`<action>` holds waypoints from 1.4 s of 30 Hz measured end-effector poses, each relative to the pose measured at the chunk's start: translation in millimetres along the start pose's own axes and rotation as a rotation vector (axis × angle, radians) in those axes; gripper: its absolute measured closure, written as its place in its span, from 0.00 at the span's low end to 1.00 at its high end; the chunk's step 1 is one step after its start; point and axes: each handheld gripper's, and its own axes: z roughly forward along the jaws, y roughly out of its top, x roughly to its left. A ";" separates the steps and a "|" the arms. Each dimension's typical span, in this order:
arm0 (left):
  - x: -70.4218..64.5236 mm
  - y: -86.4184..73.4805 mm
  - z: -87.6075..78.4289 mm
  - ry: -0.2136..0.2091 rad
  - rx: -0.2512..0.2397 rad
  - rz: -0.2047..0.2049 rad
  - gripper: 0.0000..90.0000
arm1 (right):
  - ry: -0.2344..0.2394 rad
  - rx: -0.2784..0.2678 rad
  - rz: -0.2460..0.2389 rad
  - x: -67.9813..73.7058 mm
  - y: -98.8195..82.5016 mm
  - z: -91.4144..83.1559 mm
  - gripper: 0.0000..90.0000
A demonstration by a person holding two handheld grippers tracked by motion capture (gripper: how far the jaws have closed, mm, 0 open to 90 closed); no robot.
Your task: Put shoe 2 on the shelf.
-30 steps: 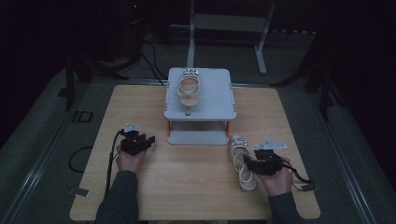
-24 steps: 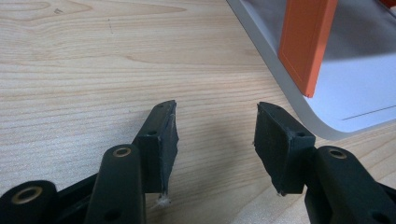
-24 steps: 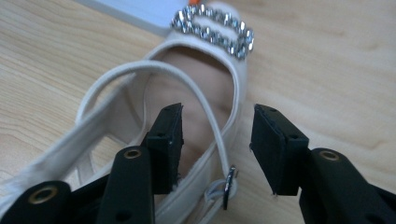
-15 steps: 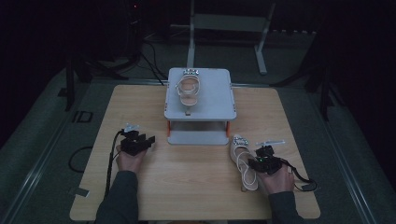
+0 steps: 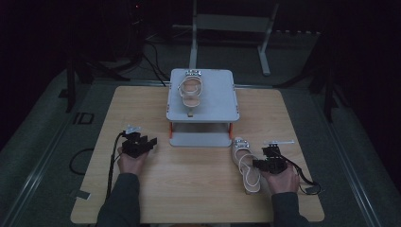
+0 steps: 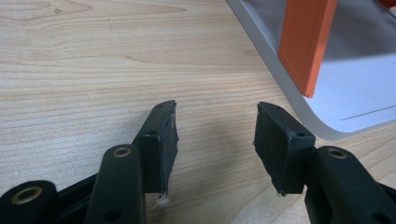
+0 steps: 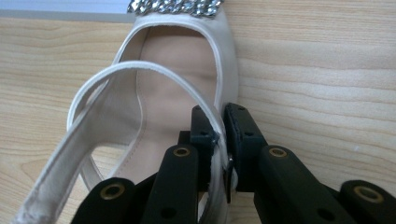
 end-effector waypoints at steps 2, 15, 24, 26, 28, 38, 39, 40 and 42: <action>-0.3 0.0 0.1 0.002 -0.001 0.002 0.54 | 0.009 -0.011 0.013 -1.4 1.7 -2.4 0.92; -0.2 0.0 0.1 0.002 -0.001 0.002 0.54 | 0.014 -0.066 0.064 -9.8 13.9 -7.5 0.92; -0.3 0.0 0.1 0.002 -0.001 0.002 0.54 | 0.018 -0.112 0.097 -19.0 25.8 -14.2 0.92; -0.4 0.0 0.1 0.002 -0.001 0.002 0.54 | 0.017 -0.121 0.107 -20.9 29.4 -14.6 0.92; -0.4 0.0 0.2 0.002 -0.001 0.002 0.54 | 0.017 -0.129 0.112 -22.2 33.2 -14.9 0.92; -0.1 0.1 0.0 0.000 0.001 0.002 0.54 | 0.014 -0.171 0.152 -26.0 59.0 -17.8 0.92; 0.0 0.1 0.0 0.000 0.001 0.001 0.54 | 0.017 -0.175 0.155 -26.9 61.4 -18.1 0.92; 0.0 0.2 0.1 0.000 0.001 0.002 0.54 | 0.017 -0.175 0.155 -26.9 61.4 -18.1 0.92; 0.0 0.3 0.3 -0.001 0.001 0.002 0.54 | 0.019 -0.186 0.163 -28.0 66.1 -19.4 0.92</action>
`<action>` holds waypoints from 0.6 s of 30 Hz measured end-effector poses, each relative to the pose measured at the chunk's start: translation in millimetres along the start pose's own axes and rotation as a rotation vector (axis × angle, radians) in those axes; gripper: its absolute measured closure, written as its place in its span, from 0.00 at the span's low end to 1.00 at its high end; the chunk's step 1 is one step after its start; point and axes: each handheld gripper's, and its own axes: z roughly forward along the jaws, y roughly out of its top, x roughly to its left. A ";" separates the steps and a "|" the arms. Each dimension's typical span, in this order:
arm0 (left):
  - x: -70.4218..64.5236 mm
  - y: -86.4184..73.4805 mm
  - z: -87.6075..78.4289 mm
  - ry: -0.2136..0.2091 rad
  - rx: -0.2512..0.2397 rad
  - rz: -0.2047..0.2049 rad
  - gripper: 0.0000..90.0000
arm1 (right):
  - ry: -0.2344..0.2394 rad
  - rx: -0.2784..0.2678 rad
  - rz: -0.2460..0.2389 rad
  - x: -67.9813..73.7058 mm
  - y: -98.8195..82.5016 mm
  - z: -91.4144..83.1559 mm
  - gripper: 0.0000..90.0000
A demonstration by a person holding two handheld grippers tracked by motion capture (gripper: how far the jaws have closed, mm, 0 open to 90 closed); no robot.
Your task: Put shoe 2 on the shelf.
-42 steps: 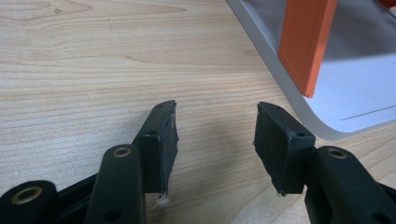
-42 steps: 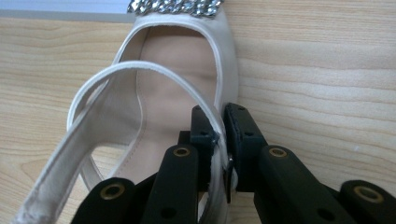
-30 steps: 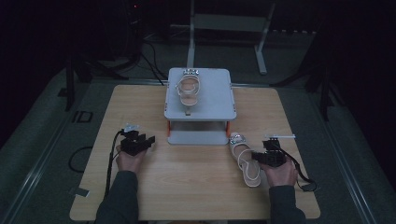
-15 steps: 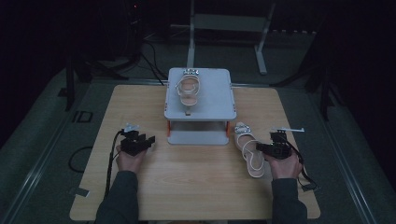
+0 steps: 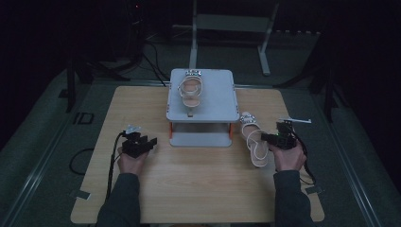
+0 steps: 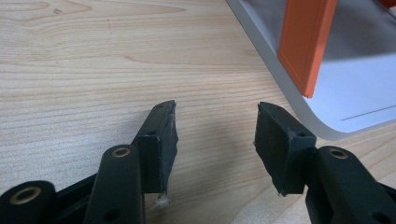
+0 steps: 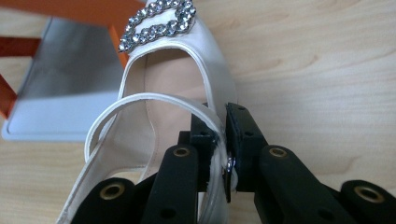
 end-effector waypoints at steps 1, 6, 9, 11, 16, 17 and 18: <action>0.0 0.0 0.0 0.000 0.000 -0.001 0.54 | 0.003 -0.008 0.005 0.0 5.6 -1.0 0.92; 0.0 0.0 0.1 -0.001 -0.001 -0.003 0.54 | 0.015 -0.032 0.025 0.5 22.1 -4.5 0.91; 0.2 0.0 0.0 -0.002 0.000 -0.002 0.54 | 0.016 -0.044 0.036 1.3 32.3 -6.3 0.91; 0.2 0.0 0.0 -0.002 0.000 -0.002 0.54 | 0.017 -0.047 0.038 1.9 35.5 -7.1 0.91; 0.2 0.0 0.0 -0.002 0.000 -0.002 0.54 | 0.028 -0.060 0.050 5.2 50.3 -8.3 0.91; 0.1 0.0 0.1 -0.002 -0.001 -0.003 0.54 | 0.027 -0.063 0.051 6.8 55.8 -7.5 0.91; 0.2 0.0 0.0 -0.002 0.000 -0.001 0.54 | 0.027 -0.063 0.051 6.8 55.8 -7.5 0.91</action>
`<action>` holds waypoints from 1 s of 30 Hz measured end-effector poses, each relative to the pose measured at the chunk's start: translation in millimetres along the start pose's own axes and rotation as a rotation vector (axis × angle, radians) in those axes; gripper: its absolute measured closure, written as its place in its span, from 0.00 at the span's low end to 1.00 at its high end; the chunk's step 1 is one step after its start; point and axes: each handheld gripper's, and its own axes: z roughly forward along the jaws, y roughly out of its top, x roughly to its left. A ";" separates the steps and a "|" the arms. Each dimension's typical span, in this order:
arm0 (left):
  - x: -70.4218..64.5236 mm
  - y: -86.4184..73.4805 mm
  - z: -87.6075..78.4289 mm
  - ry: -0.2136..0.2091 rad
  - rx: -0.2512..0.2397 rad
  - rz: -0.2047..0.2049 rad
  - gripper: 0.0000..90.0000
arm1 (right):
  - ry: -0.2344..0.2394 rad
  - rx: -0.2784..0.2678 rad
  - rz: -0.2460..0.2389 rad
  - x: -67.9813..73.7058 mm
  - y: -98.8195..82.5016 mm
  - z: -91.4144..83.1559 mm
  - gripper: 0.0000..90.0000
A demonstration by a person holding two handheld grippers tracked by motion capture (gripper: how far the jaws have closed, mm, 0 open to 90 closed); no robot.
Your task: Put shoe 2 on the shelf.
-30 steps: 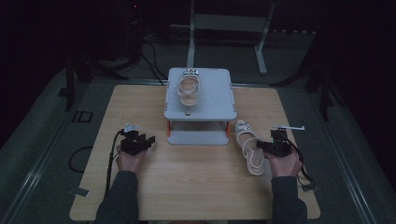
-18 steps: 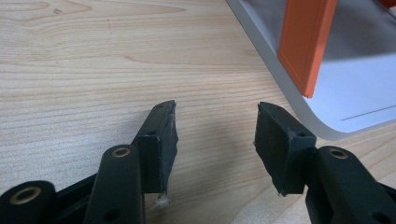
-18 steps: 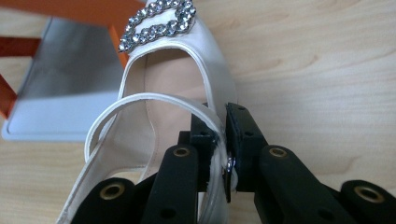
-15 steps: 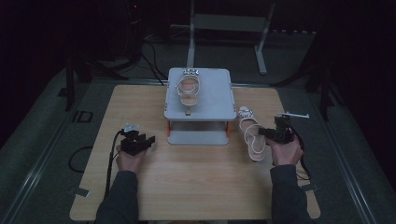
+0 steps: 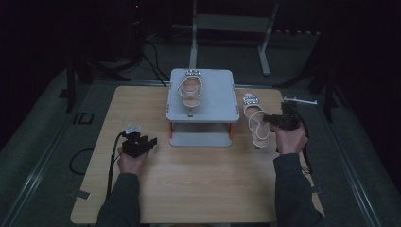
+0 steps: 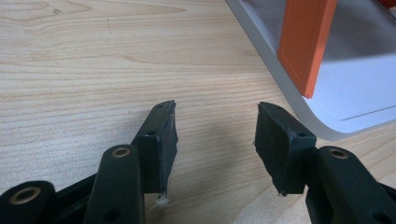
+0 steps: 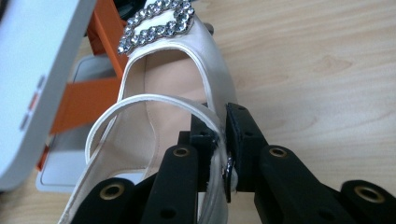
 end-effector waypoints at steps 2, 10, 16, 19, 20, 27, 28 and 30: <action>-0.2 0.0 0.1 0.001 -0.001 -0.001 0.54 | 0.007 0.002 0.007 1.5 5.0 1.3 0.91; -0.7 -0.1 0.4 0.002 -0.004 0.001 0.54 | 0.030 -0.005 0.028 9.4 23.2 -0.5 0.91; -0.9 -0.1 0.4 0.004 -0.004 0.002 0.54 | 0.040 -0.001 0.038 17.9 40.7 -3.2 0.91; -1.1 -0.1 0.4 0.007 -0.003 0.005 0.54 | 0.041 -0.004 0.037 21.8 46.8 -4.9 0.91; -1.1 -0.1 0.4 0.007 -0.003 0.005 0.54 | 0.041 -0.006 0.038 23.1 48.6 -6.3 0.91; -1.1 -0.1 0.4 0.006 -0.004 0.004 0.54 | 0.053 -0.025 0.029 36.9 64.5 -18.0 0.91; -1.1 -0.1 0.4 0.006 -0.004 0.004 0.54 | 0.053 -0.025 0.029 36.9 64.5 -18.0 0.91; -1.1 -0.1 0.4 0.006 -0.004 0.003 0.54 | 0.060 -0.029 0.024 42.9 69.2 -20.8 0.91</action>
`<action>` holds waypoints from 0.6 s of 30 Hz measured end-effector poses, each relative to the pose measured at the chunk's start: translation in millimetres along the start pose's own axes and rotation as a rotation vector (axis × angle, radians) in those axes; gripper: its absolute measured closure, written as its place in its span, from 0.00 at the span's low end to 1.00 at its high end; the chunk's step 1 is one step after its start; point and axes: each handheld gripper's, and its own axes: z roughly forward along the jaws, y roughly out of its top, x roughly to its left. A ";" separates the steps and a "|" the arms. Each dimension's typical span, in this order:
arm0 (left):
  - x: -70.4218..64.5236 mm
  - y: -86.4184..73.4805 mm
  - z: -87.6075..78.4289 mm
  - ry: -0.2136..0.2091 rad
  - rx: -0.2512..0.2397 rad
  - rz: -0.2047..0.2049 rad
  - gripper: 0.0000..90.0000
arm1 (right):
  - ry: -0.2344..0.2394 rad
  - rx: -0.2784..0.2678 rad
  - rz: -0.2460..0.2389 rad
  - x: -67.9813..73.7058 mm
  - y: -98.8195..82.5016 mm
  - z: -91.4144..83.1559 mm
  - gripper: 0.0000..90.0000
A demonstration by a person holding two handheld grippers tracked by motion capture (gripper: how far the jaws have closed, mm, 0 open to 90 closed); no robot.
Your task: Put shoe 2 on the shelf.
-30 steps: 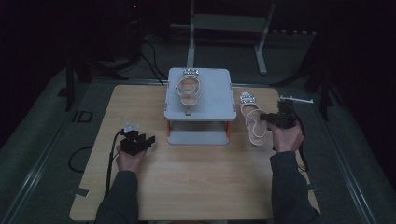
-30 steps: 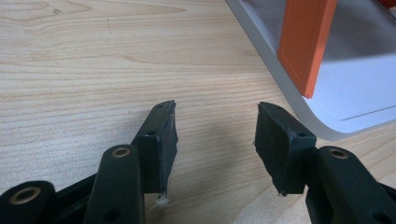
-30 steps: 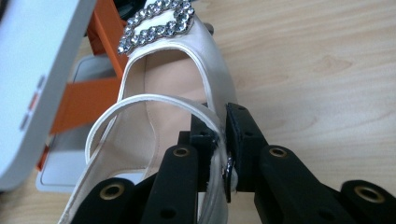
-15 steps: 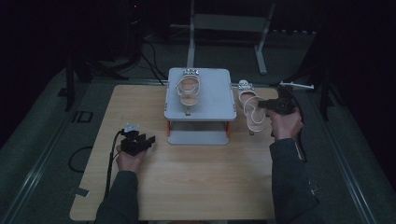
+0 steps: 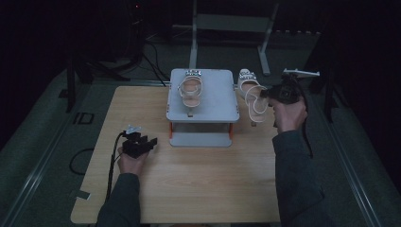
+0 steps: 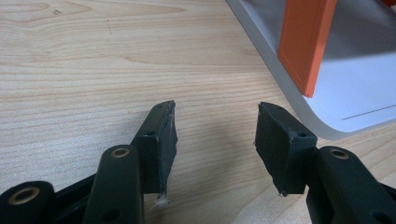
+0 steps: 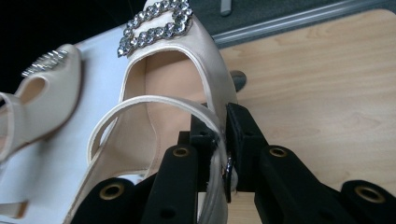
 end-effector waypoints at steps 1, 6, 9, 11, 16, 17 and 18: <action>0.0 0.0 0.0 0.000 0.000 0.000 0.54 | 0.004 0.000 -0.006 7.1 4.8 -1.3 0.91; 0.1 0.0 -0.1 -0.002 0.001 0.000 0.53 | 0.015 -0.001 -0.016 23.0 12.9 -1.7 0.91; 0.1 0.0 -0.1 -0.002 0.000 -0.001 0.53 | 0.021 0.007 -0.030 38.7 18.0 1.8 0.91; 0.1 0.0 -0.1 -0.002 0.000 -0.001 0.53 | 0.024 0.014 -0.034 46.0 19.4 4.1 0.91; 0.2 0.0 -0.1 -0.003 0.000 -0.001 0.53 | 0.031 0.020 -0.043 59.0 20.4 8.7 0.91; 0.1 0.0 -0.2 -0.001 0.001 0.000 0.53 | 0.038 0.021 -0.049 65.5 20.2 10.2 0.91; 0.1 0.0 -0.2 -0.001 0.001 0.000 0.53 | 0.038 0.021 -0.049 65.5 20.2 10.2 0.91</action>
